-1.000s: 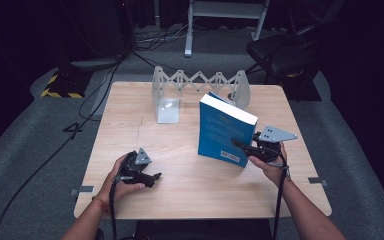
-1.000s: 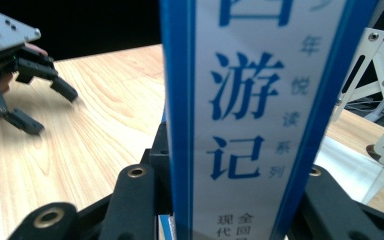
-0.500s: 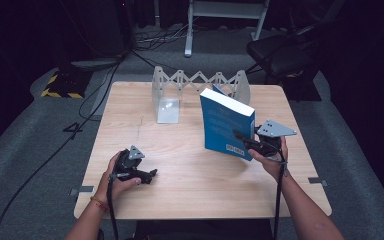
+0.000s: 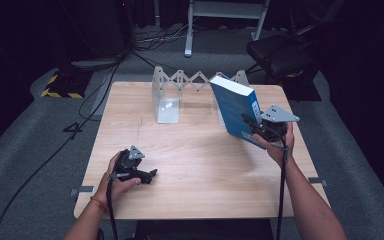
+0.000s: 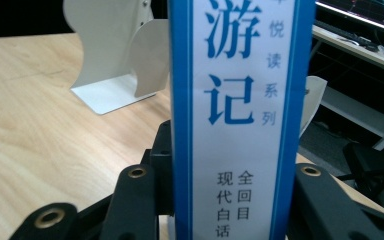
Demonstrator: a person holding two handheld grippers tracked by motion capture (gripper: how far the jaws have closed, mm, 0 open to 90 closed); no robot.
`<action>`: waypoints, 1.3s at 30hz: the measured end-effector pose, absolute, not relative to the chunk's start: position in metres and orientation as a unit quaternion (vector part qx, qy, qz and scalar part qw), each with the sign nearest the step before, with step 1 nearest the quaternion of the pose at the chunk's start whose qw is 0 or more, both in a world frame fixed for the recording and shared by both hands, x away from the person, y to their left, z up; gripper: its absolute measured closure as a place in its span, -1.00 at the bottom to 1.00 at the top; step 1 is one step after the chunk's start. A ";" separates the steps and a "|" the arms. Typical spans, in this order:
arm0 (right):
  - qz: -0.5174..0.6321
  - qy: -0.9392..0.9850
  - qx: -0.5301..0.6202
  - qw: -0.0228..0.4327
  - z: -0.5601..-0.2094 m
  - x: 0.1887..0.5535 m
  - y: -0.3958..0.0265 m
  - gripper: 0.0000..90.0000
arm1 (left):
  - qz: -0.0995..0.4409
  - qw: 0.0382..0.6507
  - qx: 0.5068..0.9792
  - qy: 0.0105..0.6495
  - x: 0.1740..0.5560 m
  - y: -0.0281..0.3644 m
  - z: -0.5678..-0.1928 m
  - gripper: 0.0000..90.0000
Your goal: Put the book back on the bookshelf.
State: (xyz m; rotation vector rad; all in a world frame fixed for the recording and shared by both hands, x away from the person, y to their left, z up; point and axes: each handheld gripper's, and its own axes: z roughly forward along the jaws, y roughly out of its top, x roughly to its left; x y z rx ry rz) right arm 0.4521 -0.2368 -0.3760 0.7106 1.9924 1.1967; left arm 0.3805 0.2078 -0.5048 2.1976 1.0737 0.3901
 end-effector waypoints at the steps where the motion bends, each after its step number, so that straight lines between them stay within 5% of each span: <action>1: 0.461 0.768 0.277 0.348 -0.375 0.455 -0.237 0.39 | 0.148 0.326 0.839 0.410 0.381 0.208 -0.505 -0.90; 39: 0.485 0.697 0.385 0.361 -0.380 0.544 -0.202 0.39 | 0.146 0.328 0.842 0.402 0.380 0.208 -0.505 -0.90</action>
